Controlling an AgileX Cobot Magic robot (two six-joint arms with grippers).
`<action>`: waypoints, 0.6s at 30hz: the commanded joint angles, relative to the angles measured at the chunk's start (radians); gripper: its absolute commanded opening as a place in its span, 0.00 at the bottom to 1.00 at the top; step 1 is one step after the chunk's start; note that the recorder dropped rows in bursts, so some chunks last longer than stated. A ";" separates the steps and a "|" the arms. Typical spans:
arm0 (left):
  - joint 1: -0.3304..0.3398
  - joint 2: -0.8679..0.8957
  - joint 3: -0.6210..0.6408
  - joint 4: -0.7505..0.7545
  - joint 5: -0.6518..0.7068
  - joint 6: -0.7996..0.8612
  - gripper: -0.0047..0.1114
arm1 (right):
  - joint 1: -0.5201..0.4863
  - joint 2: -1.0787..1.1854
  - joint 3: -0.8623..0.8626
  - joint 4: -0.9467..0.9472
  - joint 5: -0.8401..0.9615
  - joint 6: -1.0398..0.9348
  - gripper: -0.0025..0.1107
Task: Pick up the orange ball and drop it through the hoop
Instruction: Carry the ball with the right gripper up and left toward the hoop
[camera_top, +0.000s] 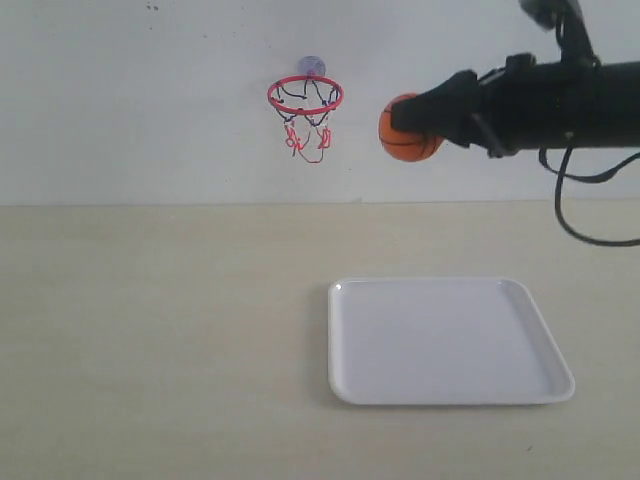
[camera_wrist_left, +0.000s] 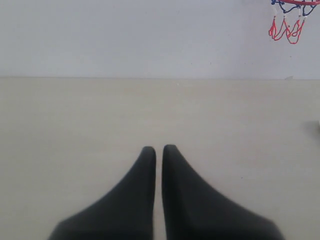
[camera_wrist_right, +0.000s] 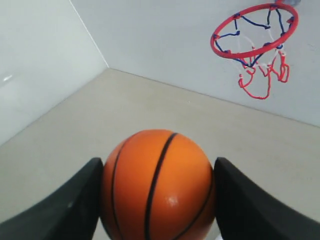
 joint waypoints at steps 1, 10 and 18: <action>0.003 -0.003 0.003 -0.009 -0.004 0.004 0.08 | 0.048 0.107 -0.019 0.100 -0.021 -0.267 0.02; 0.003 -0.003 0.003 -0.009 -0.004 0.004 0.08 | 0.221 0.306 -0.311 0.100 -0.322 -0.430 0.02; 0.003 -0.003 0.003 -0.009 -0.004 0.004 0.08 | 0.247 0.415 -0.630 0.100 -0.426 -0.436 0.02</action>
